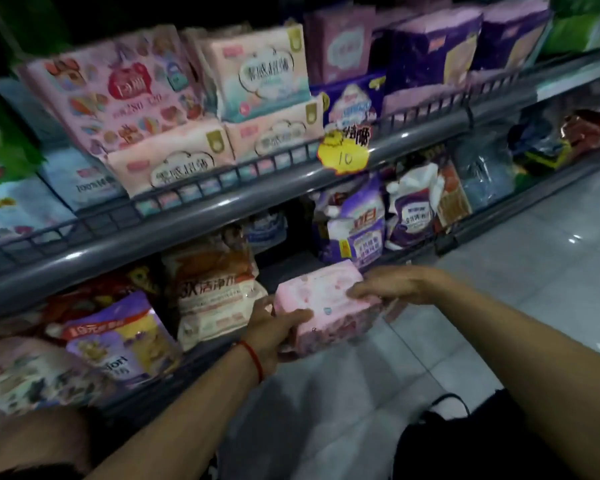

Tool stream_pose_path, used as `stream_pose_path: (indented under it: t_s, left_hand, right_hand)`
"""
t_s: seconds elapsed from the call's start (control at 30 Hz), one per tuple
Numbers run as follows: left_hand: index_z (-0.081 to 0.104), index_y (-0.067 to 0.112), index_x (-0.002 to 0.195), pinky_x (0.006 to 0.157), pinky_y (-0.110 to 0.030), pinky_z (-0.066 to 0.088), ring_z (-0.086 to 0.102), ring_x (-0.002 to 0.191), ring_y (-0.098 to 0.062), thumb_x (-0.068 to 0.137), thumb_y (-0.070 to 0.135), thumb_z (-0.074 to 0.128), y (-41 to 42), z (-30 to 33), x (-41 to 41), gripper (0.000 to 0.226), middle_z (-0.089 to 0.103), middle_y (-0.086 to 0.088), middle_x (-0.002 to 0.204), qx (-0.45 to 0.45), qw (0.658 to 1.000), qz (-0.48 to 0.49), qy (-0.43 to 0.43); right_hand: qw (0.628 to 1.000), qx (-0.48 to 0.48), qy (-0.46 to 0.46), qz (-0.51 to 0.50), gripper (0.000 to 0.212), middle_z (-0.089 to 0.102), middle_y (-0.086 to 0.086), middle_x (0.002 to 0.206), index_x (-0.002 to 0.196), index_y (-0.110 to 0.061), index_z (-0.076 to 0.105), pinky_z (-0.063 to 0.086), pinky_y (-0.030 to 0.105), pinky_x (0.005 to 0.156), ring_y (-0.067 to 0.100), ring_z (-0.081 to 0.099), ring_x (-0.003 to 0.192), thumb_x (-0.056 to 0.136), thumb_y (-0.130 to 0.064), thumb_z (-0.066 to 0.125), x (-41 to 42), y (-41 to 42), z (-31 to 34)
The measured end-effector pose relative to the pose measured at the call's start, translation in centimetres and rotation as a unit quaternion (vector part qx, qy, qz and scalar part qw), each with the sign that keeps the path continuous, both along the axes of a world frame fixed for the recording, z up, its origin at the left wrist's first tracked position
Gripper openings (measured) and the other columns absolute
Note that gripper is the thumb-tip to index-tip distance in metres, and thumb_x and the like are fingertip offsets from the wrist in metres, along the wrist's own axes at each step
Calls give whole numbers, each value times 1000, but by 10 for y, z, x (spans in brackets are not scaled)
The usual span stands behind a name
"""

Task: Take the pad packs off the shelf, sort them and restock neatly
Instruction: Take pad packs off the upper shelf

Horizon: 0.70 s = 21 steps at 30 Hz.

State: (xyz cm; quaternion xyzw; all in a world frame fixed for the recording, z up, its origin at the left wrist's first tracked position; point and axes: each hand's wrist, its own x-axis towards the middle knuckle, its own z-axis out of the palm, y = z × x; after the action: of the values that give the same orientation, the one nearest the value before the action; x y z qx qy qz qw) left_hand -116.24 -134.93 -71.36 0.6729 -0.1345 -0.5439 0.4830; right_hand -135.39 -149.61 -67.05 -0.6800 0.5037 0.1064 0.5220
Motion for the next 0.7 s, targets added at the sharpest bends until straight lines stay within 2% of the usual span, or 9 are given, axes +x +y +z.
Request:
stream_pose_path:
  t_s: [0.13, 0.23, 0.37, 0.43, 0.47, 0.5, 0.57, 0.63, 0.7]
  left_hand:
    - [56, 18, 124, 64, -46, 57, 67, 89, -33, 74, 14, 88, -22, -83, -14, 59, 68, -19, 118, 110, 993, -40, 32]
    - [57, 19, 124, 63, -51, 58, 71, 91, -37, 65, 17, 93, -44, -140, -28, 69, 70, -17, 113, 165, 984, -47, 55]
    - [52, 14, 127, 65, -50, 61, 68, 91, -28, 59, 22, 94, -85, -233, -42, 79, 67, -12, 121, 198, 978, -51, 41]
    - [55, 10, 118, 74, -51, 61, 65, 92, -28, 64, 27, 93, -102, -251, -53, 69, 64, -14, 120, 217, 973, -65, 36]
    - [58, 9, 113, 75, -50, 60, 64, 86, -28, 73, 26, 89, -107, -252, -59, 54, 65, -14, 110, 225, 971, -66, 42]
    - [59, 8, 110, 72, -45, 58, 61, 75, -25, 82, 23, 84, -110, -264, -62, 40, 64, -14, 95, 234, 968, -69, 52]
    - [59, 7, 113, 60, -37, 53, 53, 59, -20, 89, 18, 77, -115, -267, -69, 32, 59, -12, 76, 237, 968, -67, 53]
    - [57, 8, 115, 55, -36, 58, 55, 59, -20, 88, 18, 78, -118, -275, -71, 35, 60, -8, 84, 225, 972, -58, 32]
    - [60, 8, 109, 69, -49, 63, 60, 64, -22, 86, 21, 81, -121, -276, -67, 33, 64, -7, 89, 217, 974, -64, -1]
  right_hand:
    - [978, -74, 178, 79, 55, 56, 16, 140, 139, -8, 52, 55, 37, 89, 32, 62, 114, 98, -43, 60, 5, -15, -65]
    - [965, -119, 225, 57, 65, 47, 17, 151, 148, -9, 44, 45, 38, 106, 34, 51, 132, 97, -48, 58, -13, -27, -110]
    - [974, -92, 208, -18, 60, 46, 16, 151, 151, -18, 41, 43, 39, 109, 35, 48, 135, 99, -43, 57, -46, -23, -177]
    - [979, -70, 191, -18, 64, 44, 15, 154, 157, -23, 35, 41, 36, 111, 34, 47, 138, 99, -38, 57, -55, -13, -206]
    - [982, -59, 178, -9, 67, 41, 15, 156, 160, -25, 29, 38, 35, 113, 34, 44, 141, 100, -35, 57, -57, -8, -218]
    - [985, -54, 166, 0, 70, 36, 15, 160, 162, -27, 24, 35, 35, 115, 33, 40, 144, 100, -31, 56, -57, -2, -229]
    - [988, -59, 143, 0, 74, 22, 12, 167, 163, -32, 17, 32, 37, 119, 33, 33, 149, 100, -28, 55, -53, 5, -249]
    - [989, -65, 131, -22, 79, 8, 10, 171, 163, -36, 11, 32, 40, 120, 32, 29, 151, 99, -30, 57, -46, 8, -264]
    - [988, -62, 136, -28, 82, -5, 7, 172, 163, -37, 6, 33, 42, 119, 32, 29, 151, 100, -31, 58, -37, 7, -271]
